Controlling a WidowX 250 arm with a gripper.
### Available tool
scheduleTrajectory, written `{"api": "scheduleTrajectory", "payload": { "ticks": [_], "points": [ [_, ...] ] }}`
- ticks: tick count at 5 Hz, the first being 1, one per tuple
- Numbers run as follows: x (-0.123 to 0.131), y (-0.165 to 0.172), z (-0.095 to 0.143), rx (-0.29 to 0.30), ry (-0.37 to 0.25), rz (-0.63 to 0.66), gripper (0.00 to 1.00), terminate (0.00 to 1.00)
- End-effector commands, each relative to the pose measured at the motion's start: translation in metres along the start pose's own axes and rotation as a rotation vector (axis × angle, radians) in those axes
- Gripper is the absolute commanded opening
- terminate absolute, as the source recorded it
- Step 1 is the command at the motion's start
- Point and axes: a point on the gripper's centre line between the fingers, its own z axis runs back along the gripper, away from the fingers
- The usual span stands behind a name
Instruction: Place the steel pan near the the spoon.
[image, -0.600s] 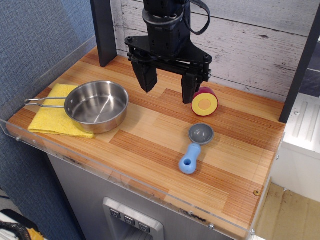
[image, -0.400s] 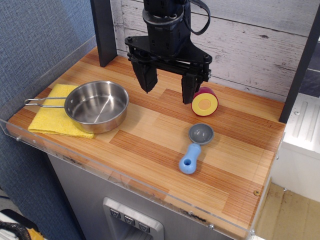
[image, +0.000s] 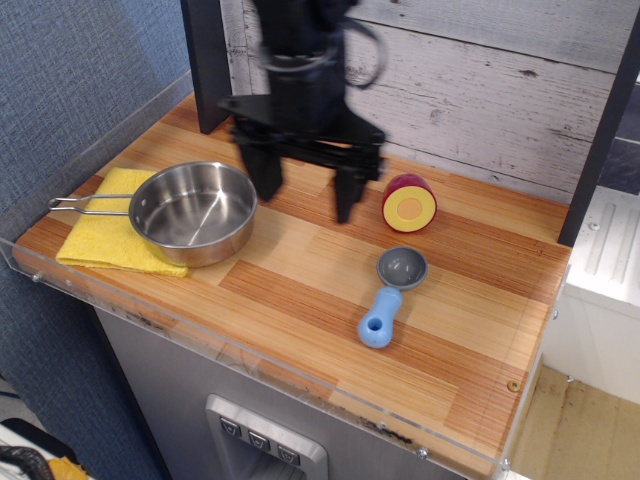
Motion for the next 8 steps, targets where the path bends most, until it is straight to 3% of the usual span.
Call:
{"api": "scheduleTrajectory", "payload": {
  "ticks": [1,4,8],
  "points": [
    [-0.003,0.027,0.006,0.028,-0.039,0.015,1.0,0.0],
    [0.001,0.047,-0.028,0.073,-0.006,0.031,1.0,0.0],
    [0.004,0.075,-0.061,0.071,0.036,0.056,1.0,0.0]
  ]
}}
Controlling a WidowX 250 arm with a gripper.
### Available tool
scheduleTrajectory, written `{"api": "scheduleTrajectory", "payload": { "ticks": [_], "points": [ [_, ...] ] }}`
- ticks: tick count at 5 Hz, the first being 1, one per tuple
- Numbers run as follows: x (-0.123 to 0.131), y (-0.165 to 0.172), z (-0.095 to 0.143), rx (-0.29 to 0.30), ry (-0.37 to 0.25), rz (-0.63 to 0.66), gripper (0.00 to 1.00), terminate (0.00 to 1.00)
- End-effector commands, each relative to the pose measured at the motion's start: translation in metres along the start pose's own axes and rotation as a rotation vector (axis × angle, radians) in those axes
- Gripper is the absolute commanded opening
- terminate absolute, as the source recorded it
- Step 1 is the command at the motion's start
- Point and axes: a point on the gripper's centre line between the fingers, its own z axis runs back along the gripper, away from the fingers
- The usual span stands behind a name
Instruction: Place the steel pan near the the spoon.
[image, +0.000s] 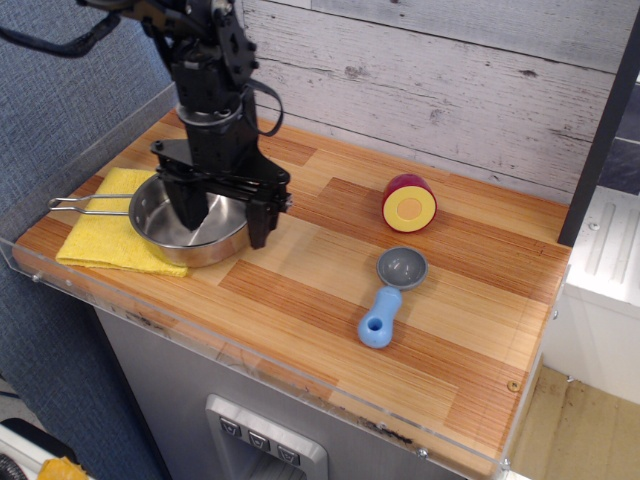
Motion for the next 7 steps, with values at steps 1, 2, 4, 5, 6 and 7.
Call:
{"api": "scheduleTrajectory", "payload": {
  "ticks": [1,2,4,5,6,7],
  "points": [
    [0.008,-0.005,-0.008,0.008,-0.017,-0.015,1.0,0.0],
    [0.008,-0.006,0.0,0.025,-0.055,-0.016,0.0,0.0],
    [-0.002,-0.003,0.059,0.025,-0.168,0.026,0.0,0.0],
    [-0.005,-0.006,0.069,0.016,-0.177,0.035,0.0,0.0],
    [-0.006,-0.014,0.068,-0.014,-0.183,0.026,0.0,0.0],
    [0.006,-0.05,0.046,-0.064,-0.168,-0.065,0.0,0.0]
  ]
}}
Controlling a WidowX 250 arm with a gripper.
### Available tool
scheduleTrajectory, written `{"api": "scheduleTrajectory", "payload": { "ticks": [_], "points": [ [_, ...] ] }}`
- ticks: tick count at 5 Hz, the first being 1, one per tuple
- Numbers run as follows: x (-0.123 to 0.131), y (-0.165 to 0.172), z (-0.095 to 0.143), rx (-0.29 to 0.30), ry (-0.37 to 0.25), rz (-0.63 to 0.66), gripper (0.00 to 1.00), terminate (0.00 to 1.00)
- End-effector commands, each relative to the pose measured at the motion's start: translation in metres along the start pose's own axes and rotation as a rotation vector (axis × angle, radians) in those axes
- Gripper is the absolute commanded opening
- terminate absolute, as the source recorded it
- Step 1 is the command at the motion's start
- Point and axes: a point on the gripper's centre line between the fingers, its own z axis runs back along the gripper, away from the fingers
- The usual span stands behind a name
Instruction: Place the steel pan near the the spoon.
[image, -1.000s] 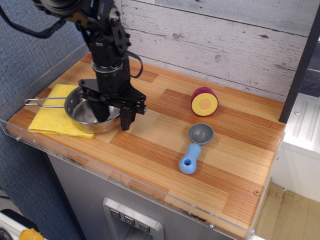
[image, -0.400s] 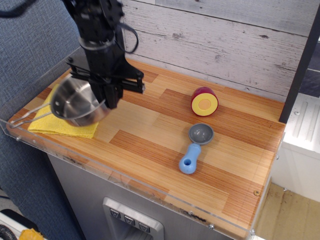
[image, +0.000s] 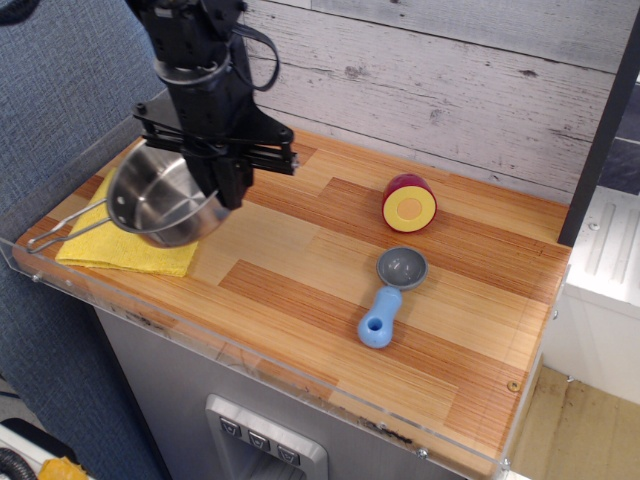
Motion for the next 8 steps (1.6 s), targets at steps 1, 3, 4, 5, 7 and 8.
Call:
{"api": "scheduleTrajectory", "payload": {
  "ticks": [1,3,4,5,7,8],
  "points": [
    [0.018,-0.068,-0.029,-0.063,-0.025,-0.169,0.0,0.0],
    [0.028,-0.121,-0.046,-0.089,-0.018,-0.288,0.0,0.0],
    [0.023,-0.132,-0.055,-0.083,0.007,-0.316,0.0,0.0],
    [0.013,-0.132,-0.064,-0.071,0.041,-0.32,0.0,0.0],
    [-0.008,-0.117,-0.073,-0.054,0.087,-0.291,0.0,0.0],
    [-0.013,-0.109,-0.071,-0.052,0.087,-0.274,0.0,0.0]
  ]
}}
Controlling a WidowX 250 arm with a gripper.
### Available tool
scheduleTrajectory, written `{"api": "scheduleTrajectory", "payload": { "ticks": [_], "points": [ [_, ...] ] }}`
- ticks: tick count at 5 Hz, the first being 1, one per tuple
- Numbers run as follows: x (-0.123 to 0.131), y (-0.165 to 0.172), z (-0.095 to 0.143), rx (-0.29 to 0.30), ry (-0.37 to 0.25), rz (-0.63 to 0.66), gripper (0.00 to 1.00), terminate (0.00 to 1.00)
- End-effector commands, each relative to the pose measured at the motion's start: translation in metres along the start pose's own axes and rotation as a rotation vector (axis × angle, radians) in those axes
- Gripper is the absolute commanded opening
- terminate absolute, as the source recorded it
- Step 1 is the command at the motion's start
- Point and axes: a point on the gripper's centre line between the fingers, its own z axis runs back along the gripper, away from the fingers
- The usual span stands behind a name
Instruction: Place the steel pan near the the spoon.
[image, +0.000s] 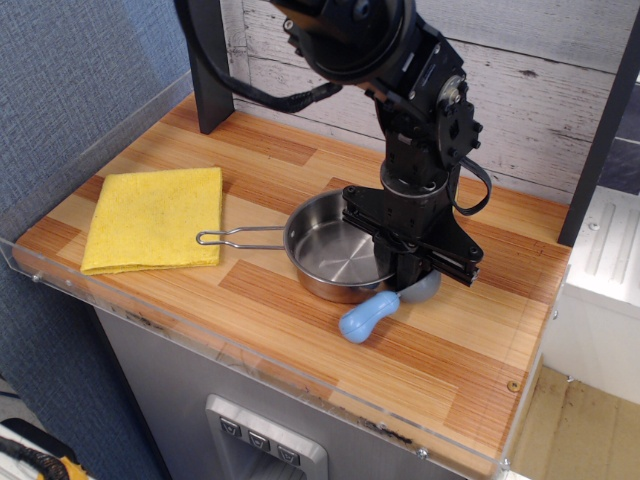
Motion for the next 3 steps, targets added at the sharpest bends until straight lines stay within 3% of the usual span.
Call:
{"api": "scheduleTrajectory", "payload": {
  "ticks": [1,3],
  "points": [
    [-0.014,0.009,0.011,-0.051,-0.013,0.041,1.0,0.0],
    [-0.006,0.003,0.024,-0.061,-0.025,0.012,1.0,0.0]
  ]
}}
